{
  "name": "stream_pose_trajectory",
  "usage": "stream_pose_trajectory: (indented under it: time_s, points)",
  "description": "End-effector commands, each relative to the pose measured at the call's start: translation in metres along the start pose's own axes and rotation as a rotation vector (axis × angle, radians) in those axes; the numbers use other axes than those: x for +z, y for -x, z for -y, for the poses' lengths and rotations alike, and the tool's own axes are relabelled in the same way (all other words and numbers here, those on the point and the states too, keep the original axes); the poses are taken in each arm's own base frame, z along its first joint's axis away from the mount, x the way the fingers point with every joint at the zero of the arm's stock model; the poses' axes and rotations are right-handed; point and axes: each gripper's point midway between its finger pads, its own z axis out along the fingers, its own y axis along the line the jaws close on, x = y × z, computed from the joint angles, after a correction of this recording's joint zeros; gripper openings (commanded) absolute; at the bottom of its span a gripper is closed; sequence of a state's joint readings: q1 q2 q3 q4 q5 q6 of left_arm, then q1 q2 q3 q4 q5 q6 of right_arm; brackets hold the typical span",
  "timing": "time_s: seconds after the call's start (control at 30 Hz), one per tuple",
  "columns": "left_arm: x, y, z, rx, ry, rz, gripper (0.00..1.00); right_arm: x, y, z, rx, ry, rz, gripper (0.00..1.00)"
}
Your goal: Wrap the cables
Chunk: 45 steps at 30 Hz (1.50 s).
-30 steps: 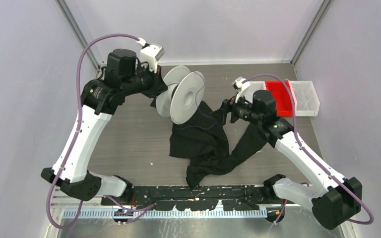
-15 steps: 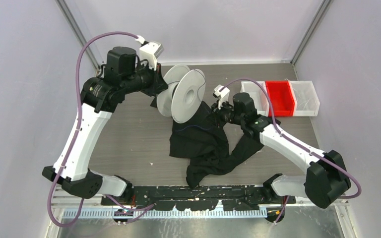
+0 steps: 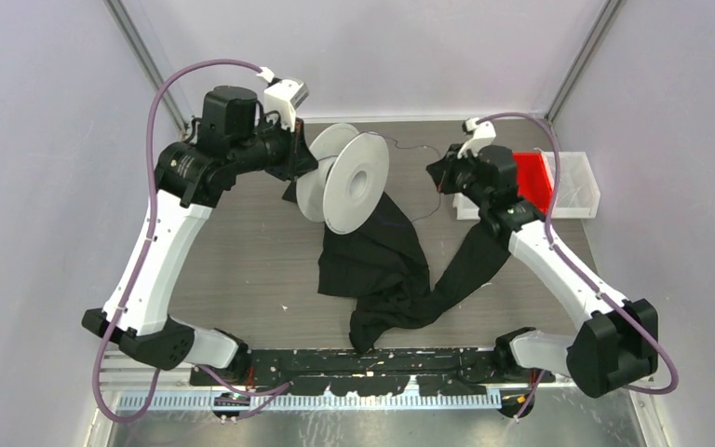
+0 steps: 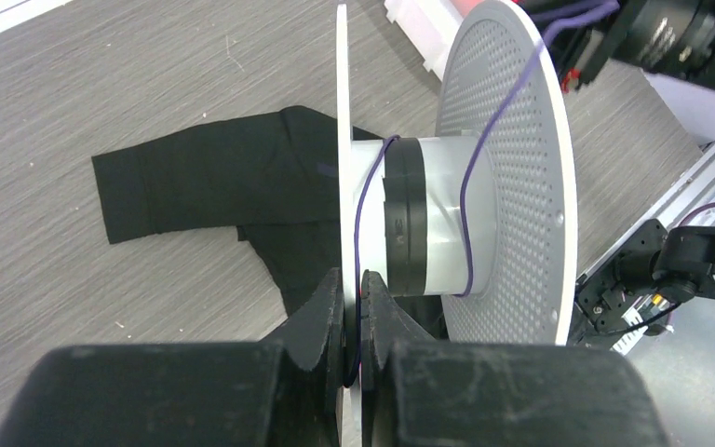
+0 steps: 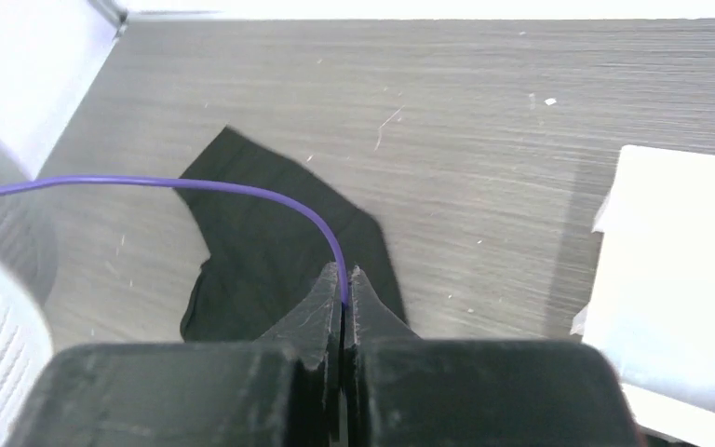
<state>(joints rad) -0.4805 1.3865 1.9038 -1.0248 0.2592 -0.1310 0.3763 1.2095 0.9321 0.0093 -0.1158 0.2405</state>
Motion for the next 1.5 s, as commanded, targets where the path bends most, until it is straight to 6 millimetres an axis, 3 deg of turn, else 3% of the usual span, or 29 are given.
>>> stream_pose_trajectory:
  time_s: [0.0, 0.17, 0.33, 0.47, 0.6, 0.77, 0.87, 1.0, 1.1, 1.23, 1.47]
  points:
    - [-0.019, 0.032, 0.015, 0.019, -0.068, 0.127, 0.00, 0.011, 0.023, 0.008, 0.106, -0.029, 0.022, 0.01]
    - [-0.023, 0.032, 0.024, 0.042, -0.138, 0.138, 0.00, 0.016, -0.016, 0.020, 0.146, -0.082, -0.110, 0.01]
    - [-0.027, 0.037, 0.032, 0.050, -0.188, 0.165, 0.00, 0.014, -0.068, 0.025, 0.169, -0.095, -0.306, 0.00]
    - [-0.028, 0.044, 0.034, 0.043, -0.224, 0.190, 0.00, 0.007, -0.090, 0.019, 0.196, -0.075, -0.363, 0.00]
    - [-0.024, 0.053, 0.026, -0.027, -0.191, 0.227, 0.00, 0.002, -0.097, 0.010, 0.193, -0.055, -0.388, 0.01]
    - [-0.005, 0.068, -0.004, -0.198, -0.051, 0.333, 0.00, -0.001, -0.105, -0.041, 0.099, -0.029, -0.411, 0.01]
    - [0.002, 0.075, -0.027, -0.285, 0.053, 0.417, 0.00, 0.002, -0.109, -0.068, 0.151, -0.030, -0.417, 0.00]
    - [0.007, 0.079, -0.046, -0.403, 0.134, 0.483, 0.00, 0.007, -0.105, -0.094, 0.170, -0.037, -0.357, 0.01]
    - [0.013, 0.076, -0.065, -0.440, 0.218, 0.528, 0.00, 0.005, -0.095, -0.125, 0.137, 0.023, -0.332, 0.00]
    - [0.027, 0.056, -0.092, -0.414, 0.359, 0.496, 0.00, -0.005, -0.075, -0.172, 0.133, 0.182, -0.339, 0.01]
    - [0.037, 0.037, -0.095, -0.316, 0.449, 0.449, 0.00, -0.029, -0.038, -0.255, 0.293, 0.607, -0.325, 0.04]
